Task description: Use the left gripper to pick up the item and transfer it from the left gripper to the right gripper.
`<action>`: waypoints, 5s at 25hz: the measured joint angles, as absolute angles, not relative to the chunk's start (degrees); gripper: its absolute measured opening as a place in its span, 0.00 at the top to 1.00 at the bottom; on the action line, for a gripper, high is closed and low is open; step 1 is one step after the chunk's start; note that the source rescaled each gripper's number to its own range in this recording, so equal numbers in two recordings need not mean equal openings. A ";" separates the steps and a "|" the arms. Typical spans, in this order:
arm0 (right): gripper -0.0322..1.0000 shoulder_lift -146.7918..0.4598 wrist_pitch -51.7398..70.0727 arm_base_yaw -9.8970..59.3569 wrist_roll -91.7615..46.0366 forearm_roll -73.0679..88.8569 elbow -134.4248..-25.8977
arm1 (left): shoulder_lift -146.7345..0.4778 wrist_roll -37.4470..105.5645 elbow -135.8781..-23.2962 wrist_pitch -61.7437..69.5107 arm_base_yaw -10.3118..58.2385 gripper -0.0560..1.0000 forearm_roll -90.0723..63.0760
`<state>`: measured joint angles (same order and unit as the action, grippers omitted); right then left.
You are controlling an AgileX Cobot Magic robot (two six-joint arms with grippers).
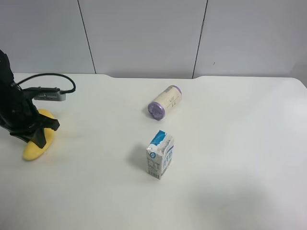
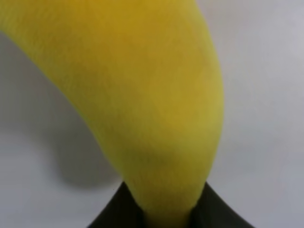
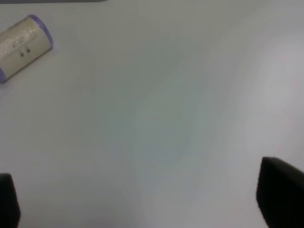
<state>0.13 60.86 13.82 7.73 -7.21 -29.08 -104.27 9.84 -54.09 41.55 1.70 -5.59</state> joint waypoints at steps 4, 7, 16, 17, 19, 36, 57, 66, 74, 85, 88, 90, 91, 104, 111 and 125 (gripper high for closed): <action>0.00 0.13 60.86 13.82 7.73 -7.21 -29.08 | -97.06 10.98 -58.11 47.68 1.70 0.95 -6.25; 0.00 0.13 60.86 13.82 7.73 -7.21 -29.08 | -91.41 13.27 -61.23 52.43 1.70 0.95 -9.10; 0.00 0.13 60.86 13.82 7.73 -7.21 -29.08 | -83.77 17.54 -65.80 60.91 13.62 0.95 -10.76; 0.00 0.13 60.86 13.82 7.73 -7.21 -29.08 | -83.77 17.60 -66.27 60.99 15.77 0.95 -10.76; 0.00 0.13 60.86 13.82 7.73 -7.21 -29.08 | -83.77 17.66 -67.46 60.99 20.15 0.95 -10.62; 0.00 0.13 60.82 13.82 7.78 -5.34 -29.08 | -83.77 17.79 -71.73 61.45 52.25 0.95 -7.31; 0.00 -52.49 49.92 13.82 -43.16 75.56 -35.39 | -83.77 17.90 -71.73 61.45 55.15 0.95 -5.83; 0.00 -66.49 50.26 13.77 -58.25 88.68 -35.39 | -83.77 17.90 -71.84 60.94 55.15 0.95 -5.83; 0.00 -74.38 52.44 13.71 -65.19 95.43 -35.39 | -83.77 19.60 -71.84 60.94 55.15 0.95 -5.94; 0.19 -77.40 53.13 15.21 -68.49 97.90 -35.39 | -83.77 25.29 -72.05 57.61 55.15 0.95 -8.39; 0.59 -77.50 53.64 15.21 -68.62 98.23 -35.39 | -83.77 25.52 -72.05 57.45 55.15 0.95 -8.39; 0.93 -77.50 54.40 15.21 -68.74 98.28 -35.39 | -83.77 25.52 -72.05 57.19 55.15 0.95 -8.39; 0.97 -77.50 54.66 15.21 -68.87 98.28 -35.39 | -83.77 25.52 -72.05 57.15 55.15 0.95 -8.39; 0.97 -77.57 54.24 15.21 -69.20 97.86 -35.39 | -83.77 23.92 -72.05 53.42 55.15 0.04 -2.30; 0.97 -77.57 54.45 15.21 -69.20 99.16 -35.46 | -81.31 22.51 -75.12 53.18 53.69 0.00 6.29; 0.97 -77.57 54.92 15.21 -69.22 96.38 -35.58 | -67.33 16.46 -76.58 67.85 34.13 0.00 2.61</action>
